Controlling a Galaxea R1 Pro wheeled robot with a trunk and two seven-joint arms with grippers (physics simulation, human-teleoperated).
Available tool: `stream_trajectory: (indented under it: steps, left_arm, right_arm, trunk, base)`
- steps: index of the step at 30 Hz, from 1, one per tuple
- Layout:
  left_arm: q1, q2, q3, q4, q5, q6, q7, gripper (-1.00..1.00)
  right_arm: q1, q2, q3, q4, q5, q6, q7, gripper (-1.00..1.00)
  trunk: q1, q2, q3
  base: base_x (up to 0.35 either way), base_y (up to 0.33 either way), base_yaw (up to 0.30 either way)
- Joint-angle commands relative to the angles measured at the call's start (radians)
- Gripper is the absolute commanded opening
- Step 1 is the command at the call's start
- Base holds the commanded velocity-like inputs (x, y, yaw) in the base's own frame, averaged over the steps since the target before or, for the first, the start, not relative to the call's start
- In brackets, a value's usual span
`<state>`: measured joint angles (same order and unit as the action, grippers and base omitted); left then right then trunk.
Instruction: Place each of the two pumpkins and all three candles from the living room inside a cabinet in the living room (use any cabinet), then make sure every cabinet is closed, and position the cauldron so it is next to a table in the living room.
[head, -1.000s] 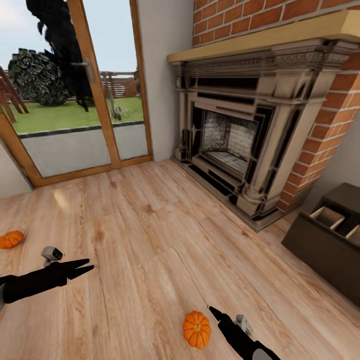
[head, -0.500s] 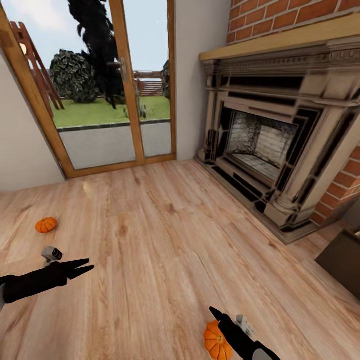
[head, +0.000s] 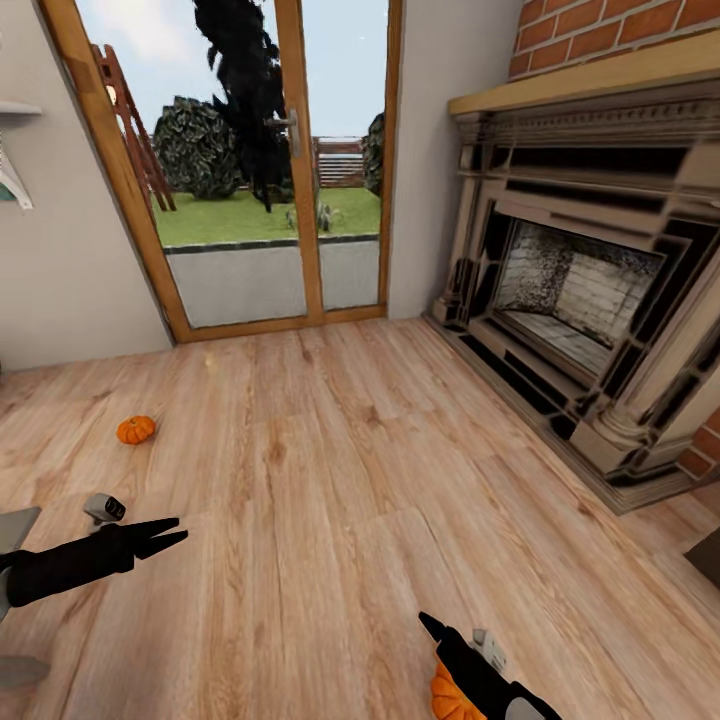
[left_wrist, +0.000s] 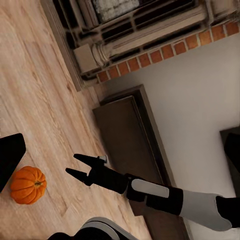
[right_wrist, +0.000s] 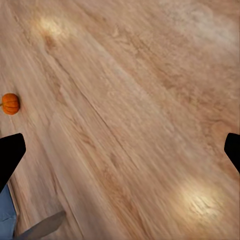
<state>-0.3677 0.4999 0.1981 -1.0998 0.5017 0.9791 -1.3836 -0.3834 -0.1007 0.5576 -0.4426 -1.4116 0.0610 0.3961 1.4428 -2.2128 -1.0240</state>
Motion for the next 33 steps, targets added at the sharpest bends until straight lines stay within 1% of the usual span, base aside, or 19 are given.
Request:
stream_trajectory:
  steps: [1,8,12,18,25,29,31,33]
  left_arm:
    - [0.000,0.000,0.000,0.000,0.002,0.010,-0.002,1.00]
    - [0.000,0.000,0.000,0.000,0.000,0.010,-0.002,1.00]
    - [0.000,0.000,0.000,0.000,0.002,0.010,-0.002,1.00]
    - [0.000,0.000,0.000,0.000,0.002,0.010,-0.002,1.00]
    - [0.000,0.000,0.000,0.000,0.001,0.009,-0.002,1.00]
    - [0.000,0.000,0.000,0.000,-0.001,0.009,-0.002,1.00]
    - [0.000,0.000,0.000,0.000,0.000,0.009,-0.002,1.00]
    - [0.000,-0.001,0.000,0.000,-0.001,0.008,-0.002,1.00]
  right_arm:
    - [-0.001,-0.001,0.004,0.000,-0.010,0.002,0.003,1.00]
    - [-0.001,-0.004,0.004,0.001,-0.010,0.002,0.005,1.00]
    - [0.000,-0.003,0.004,0.001,-0.011,0.002,0.005,1.00]
    - [0.000,-0.001,0.005,0.001,-0.012,-0.001,0.005,1.00]
    - [0.000,-0.004,0.005,0.004,-0.011,-0.062,0.004,1.00]
    - [0.000,-0.006,0.005,0.006,-0.012,-0.072,-0.009,1.00]
    - [0.000,-0.006,0.004,0.021,-0.013,-0.071,-0.015,1.00]
    - [0.000,-0.003,0.003,0.061,-0.014,-0.068,-0.028,1.00]
  trunk:
    - [0.000,0.000,-0.001]
    - [0.000,0.000,-0.001]
    - [0.000,0.000,-0.001]
    - [0.000,0.000,-0.001]
    - [0.000,0.000,-0.001]
    - [0.000,0.000,-0.001]
    - [0.000,0.000,-0.001]
    - [0.000,0.000,-0.001]
  base:
    - [0.115,-0.031,0.042]
    - [0.033,-0.104,-0.012]
    - [0.072,0.031,-0.102]
    - [0.143,-0.021,-0.017]
    - [0.120,0.066,-0.001]
    - [0.071,0.008,0.000]
    - [0.016,0.001,0.000]
    - [0.007,0.001,0.000]
